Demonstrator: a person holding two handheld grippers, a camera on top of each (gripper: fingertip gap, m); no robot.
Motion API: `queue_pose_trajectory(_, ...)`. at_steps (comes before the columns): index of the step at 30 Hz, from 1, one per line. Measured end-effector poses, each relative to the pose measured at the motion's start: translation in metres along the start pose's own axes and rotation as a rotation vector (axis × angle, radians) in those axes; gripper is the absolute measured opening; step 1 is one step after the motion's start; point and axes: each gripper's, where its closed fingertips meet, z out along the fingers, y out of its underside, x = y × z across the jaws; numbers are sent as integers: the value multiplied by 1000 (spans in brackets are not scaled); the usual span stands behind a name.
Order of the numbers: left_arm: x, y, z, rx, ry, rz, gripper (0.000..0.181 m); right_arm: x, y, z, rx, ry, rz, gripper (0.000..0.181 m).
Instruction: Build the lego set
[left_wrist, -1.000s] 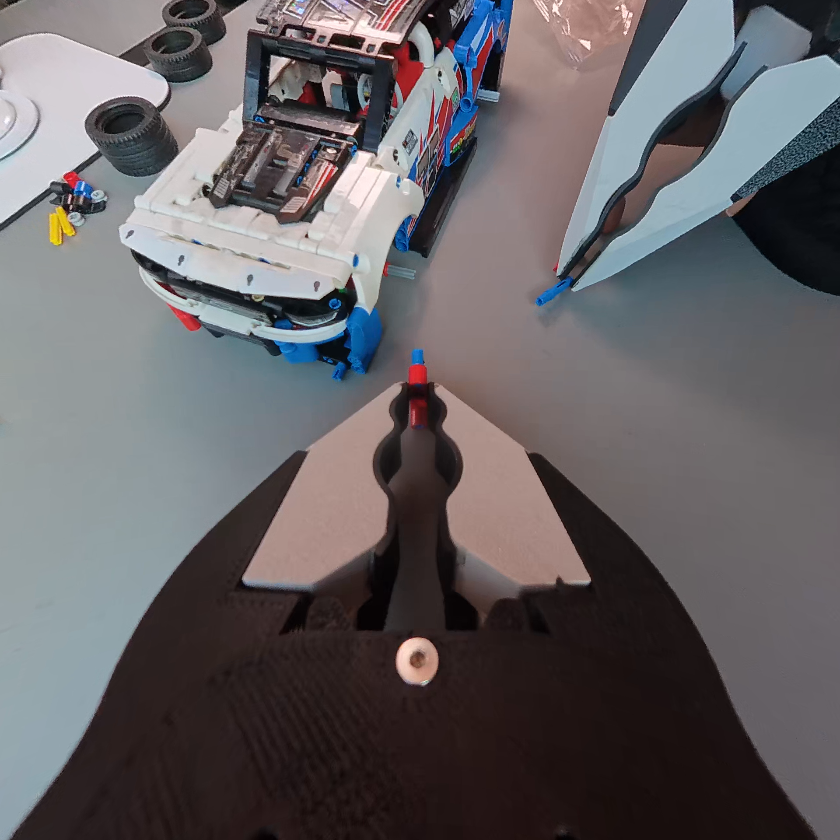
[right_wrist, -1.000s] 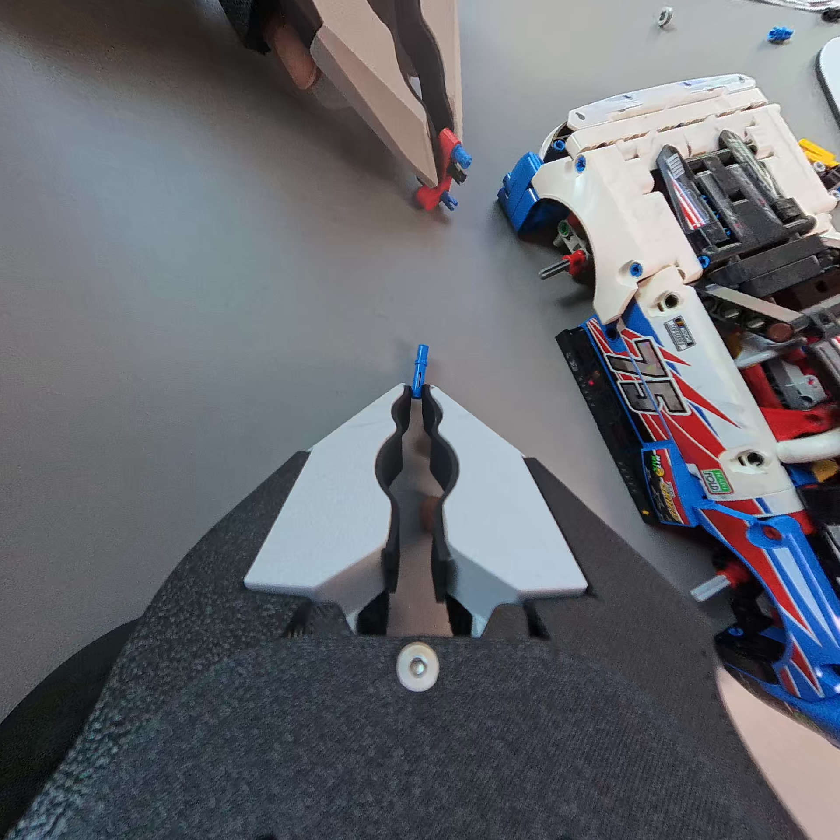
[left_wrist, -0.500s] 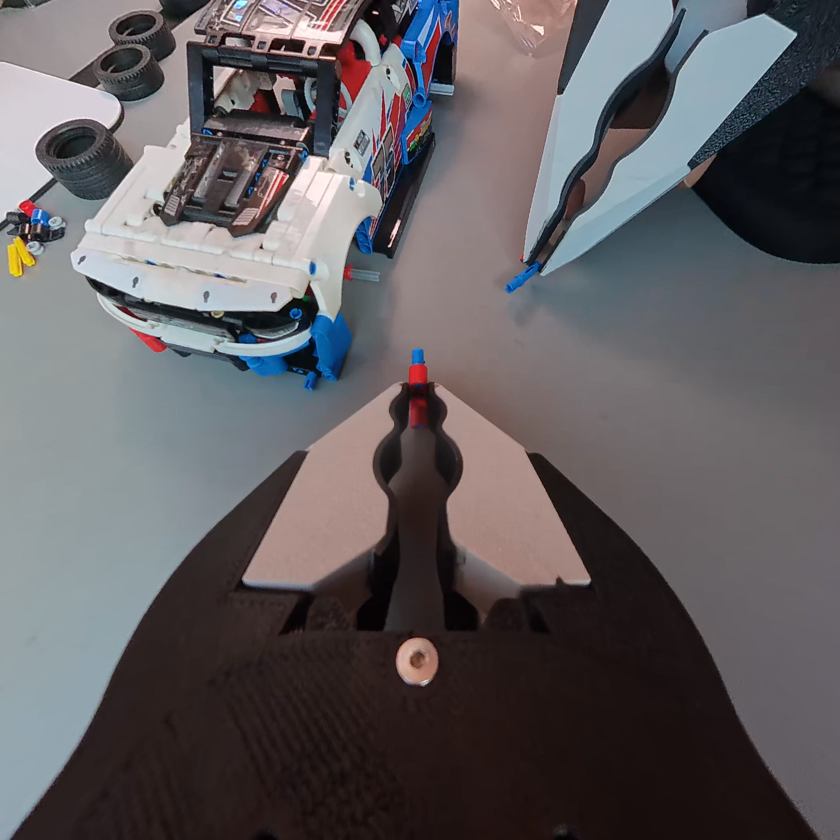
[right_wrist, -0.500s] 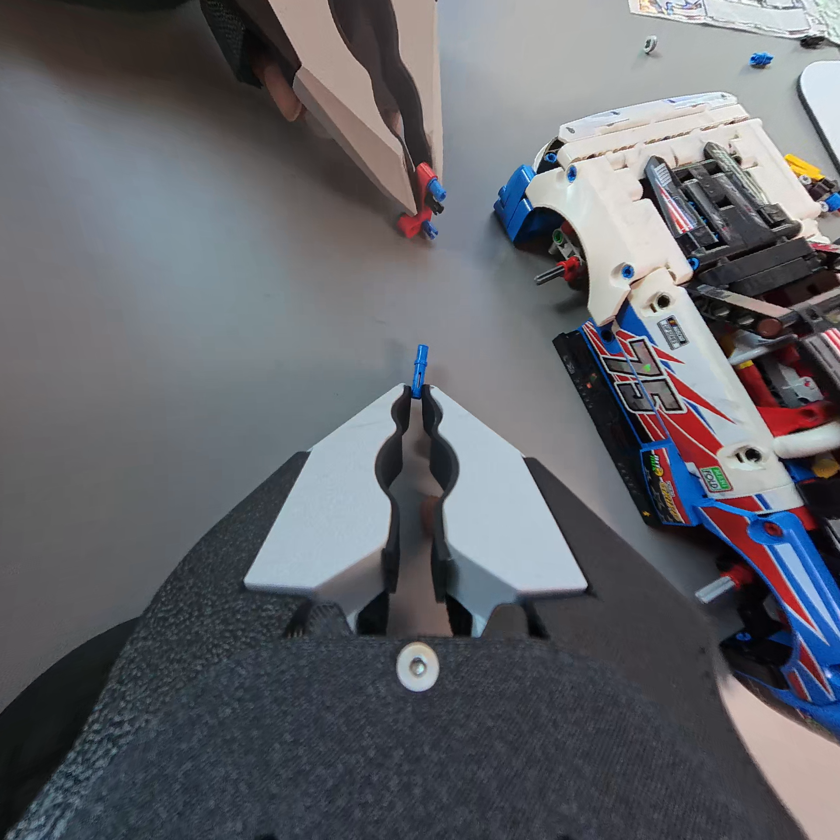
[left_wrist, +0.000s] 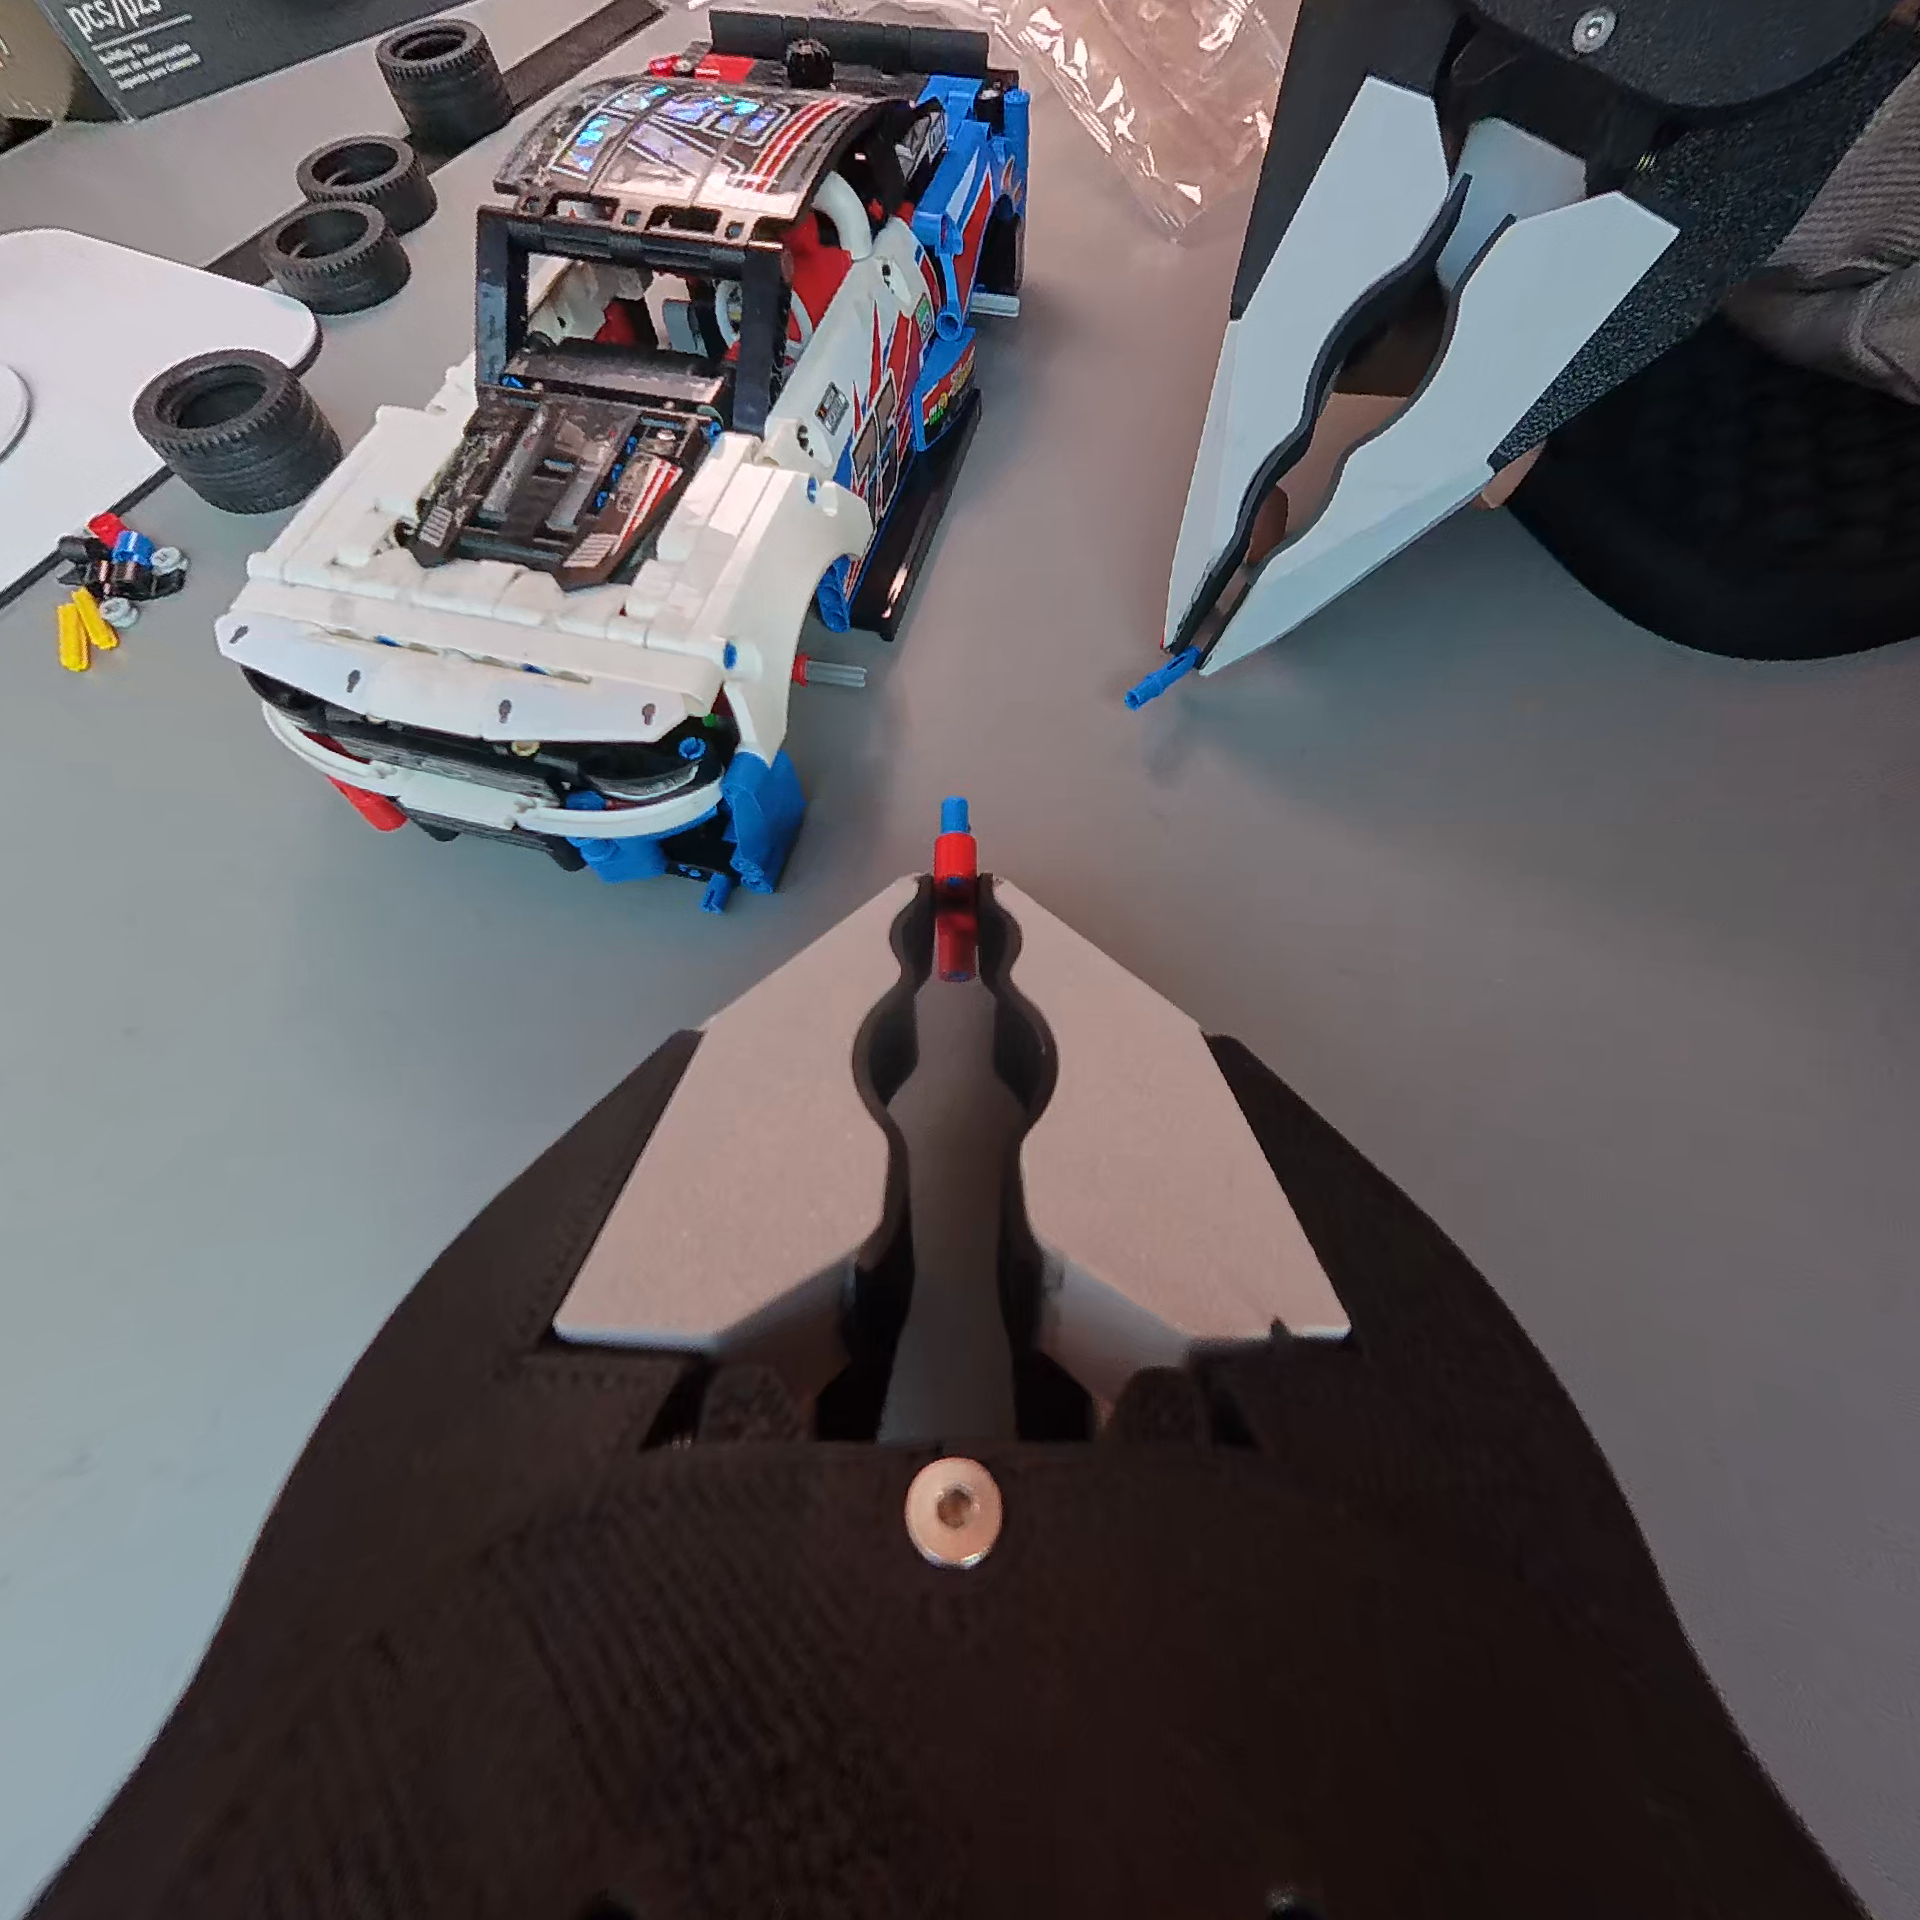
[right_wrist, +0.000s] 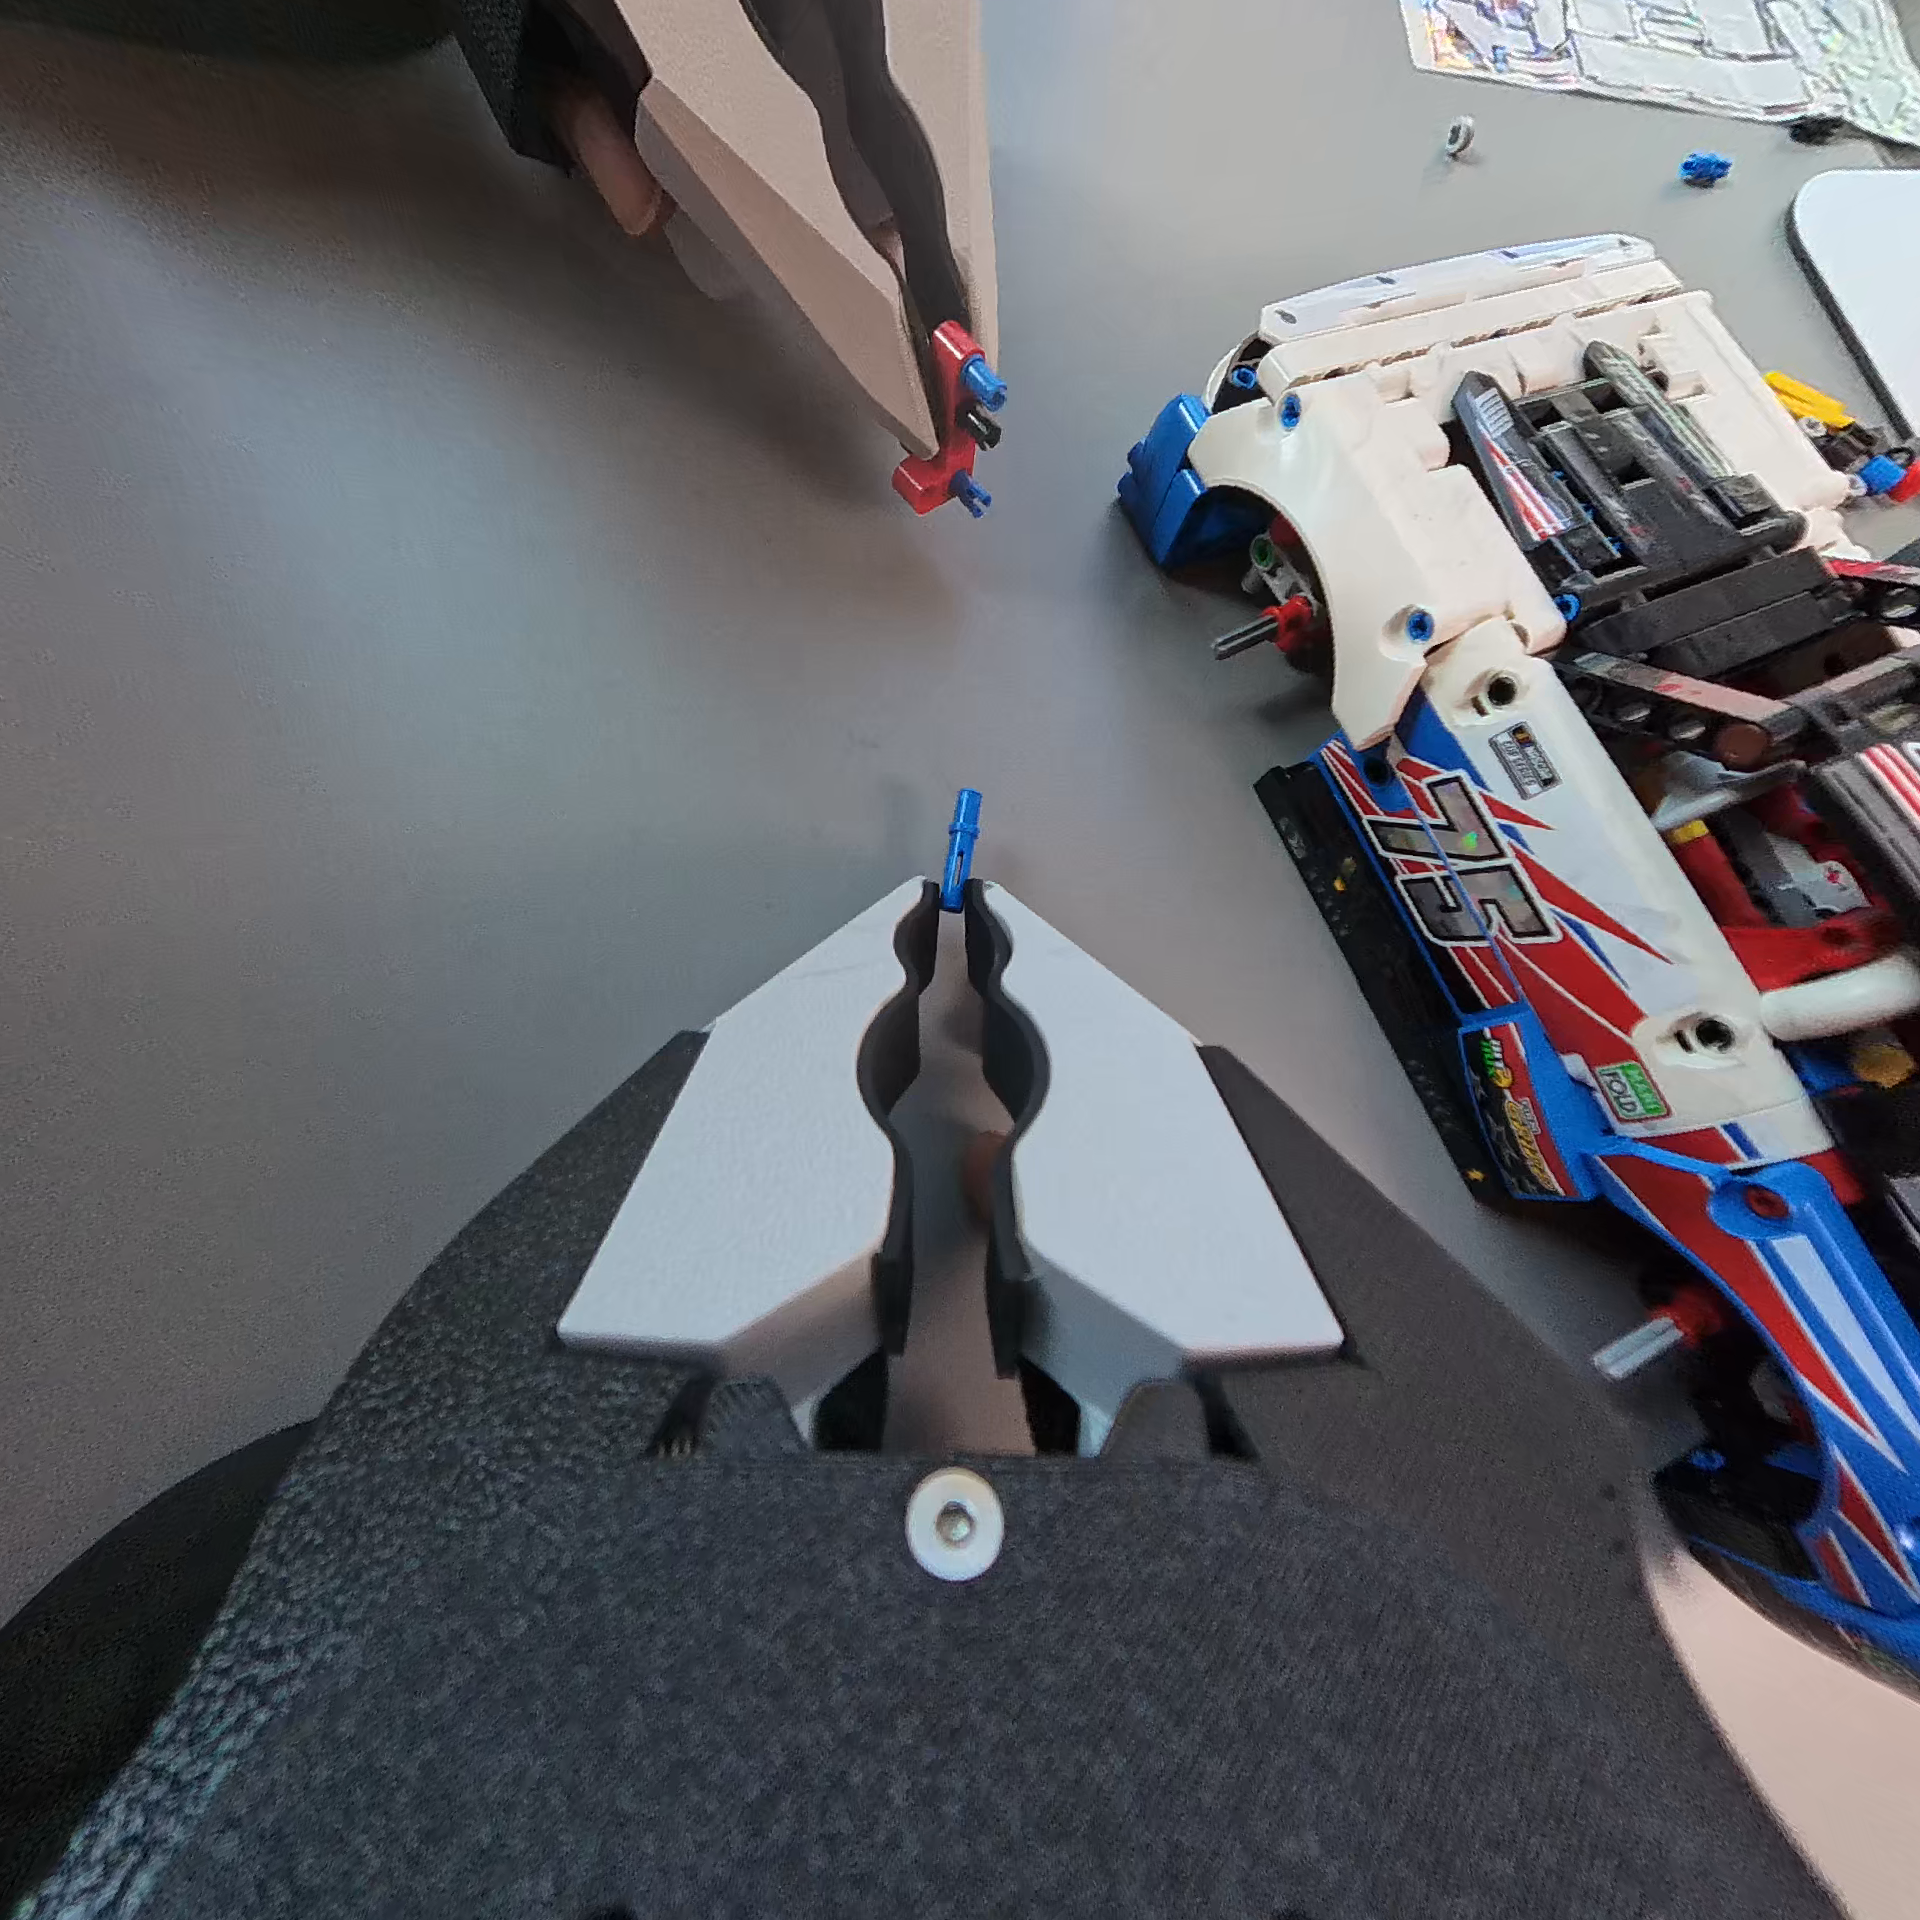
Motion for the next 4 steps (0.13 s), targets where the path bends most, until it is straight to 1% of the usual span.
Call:
queue_pose_trajectory(1, 0, 1, 0, -1, 0, -1, 5, 0, 0, 0, 5, -4, 3, 2)
queue_pose_trajectory(4, -3, 2, -1, -4, -8, -6, 5, 0, -1, 0, 20, -8, 5, 3)
